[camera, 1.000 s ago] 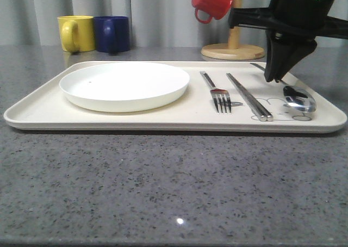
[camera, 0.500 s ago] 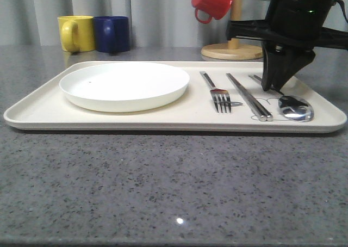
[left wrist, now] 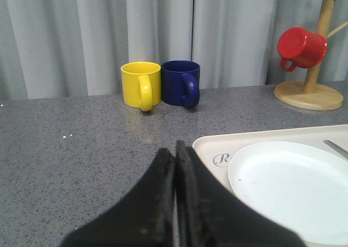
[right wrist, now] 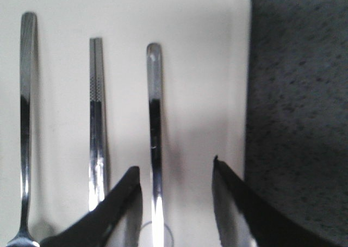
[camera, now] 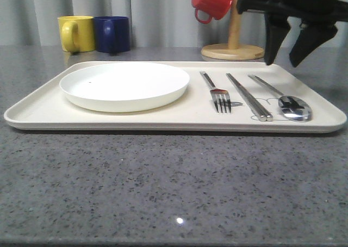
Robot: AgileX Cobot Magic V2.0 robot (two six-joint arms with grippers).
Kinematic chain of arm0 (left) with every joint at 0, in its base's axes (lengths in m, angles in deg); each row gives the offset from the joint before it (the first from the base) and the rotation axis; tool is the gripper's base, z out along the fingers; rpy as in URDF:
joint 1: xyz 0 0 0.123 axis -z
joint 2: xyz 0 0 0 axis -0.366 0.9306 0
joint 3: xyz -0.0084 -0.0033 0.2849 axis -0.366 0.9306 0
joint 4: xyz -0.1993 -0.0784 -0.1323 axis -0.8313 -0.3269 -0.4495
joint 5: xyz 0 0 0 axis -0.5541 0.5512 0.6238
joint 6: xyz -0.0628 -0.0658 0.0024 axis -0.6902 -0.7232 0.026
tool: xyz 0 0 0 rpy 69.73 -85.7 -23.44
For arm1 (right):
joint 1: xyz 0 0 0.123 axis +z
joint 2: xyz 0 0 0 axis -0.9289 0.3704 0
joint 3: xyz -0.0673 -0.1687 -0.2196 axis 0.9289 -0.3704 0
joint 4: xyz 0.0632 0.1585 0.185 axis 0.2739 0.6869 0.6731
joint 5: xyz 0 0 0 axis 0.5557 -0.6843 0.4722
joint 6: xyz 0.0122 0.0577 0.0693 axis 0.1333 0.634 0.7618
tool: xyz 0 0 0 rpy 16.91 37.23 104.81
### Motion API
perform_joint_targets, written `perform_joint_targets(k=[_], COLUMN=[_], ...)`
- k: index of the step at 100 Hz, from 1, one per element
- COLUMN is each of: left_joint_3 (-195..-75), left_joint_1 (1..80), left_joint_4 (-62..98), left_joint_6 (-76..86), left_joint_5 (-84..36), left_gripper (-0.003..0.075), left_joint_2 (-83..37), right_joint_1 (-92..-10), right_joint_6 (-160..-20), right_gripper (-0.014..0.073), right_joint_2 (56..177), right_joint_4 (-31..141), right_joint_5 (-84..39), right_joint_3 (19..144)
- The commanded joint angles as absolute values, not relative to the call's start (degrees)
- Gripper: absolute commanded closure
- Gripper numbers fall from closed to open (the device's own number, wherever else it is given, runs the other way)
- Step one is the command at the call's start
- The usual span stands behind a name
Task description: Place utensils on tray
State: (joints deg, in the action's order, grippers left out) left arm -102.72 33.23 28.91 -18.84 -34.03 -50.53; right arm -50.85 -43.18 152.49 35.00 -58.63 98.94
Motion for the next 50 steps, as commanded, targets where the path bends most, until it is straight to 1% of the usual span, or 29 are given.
perform_joint_targets(k=[1,13,25,50], left_joint_3=[-104.17,-104.17,-104.17,-104.17], left_joint_1=[33.43,33.43,33.43,33.43], left_joint_4=[28.67,28.67,28.67,28.67], left_joint_6=[-19.14,-19.14,-19.14,-19.14], left_joint_5=[-38.66,-38.66,-38.66,-38.66], left_gripper=[0.0738,0.0738,0.0738,0.0738], left_joint_2=[-50.27,-50.27,-50.27,-50.27], right_joint_1=[-52.97,-56.24,-59.66,-66.40], right_joint_6=[-45.63,-48.38,-49.99,-50.46], right_gripper=[0.0266,0.0266,0.0266,0.0266], right_joint_2=[147.20,143.54,138.56,124.18], right_joint_4=[33.08,33.08,33.03,31.95], right_joint_5=[-57.27,-57.92,-57.33,-50.27], right_joint_3=[100.84,100.11,96.80,83.63])
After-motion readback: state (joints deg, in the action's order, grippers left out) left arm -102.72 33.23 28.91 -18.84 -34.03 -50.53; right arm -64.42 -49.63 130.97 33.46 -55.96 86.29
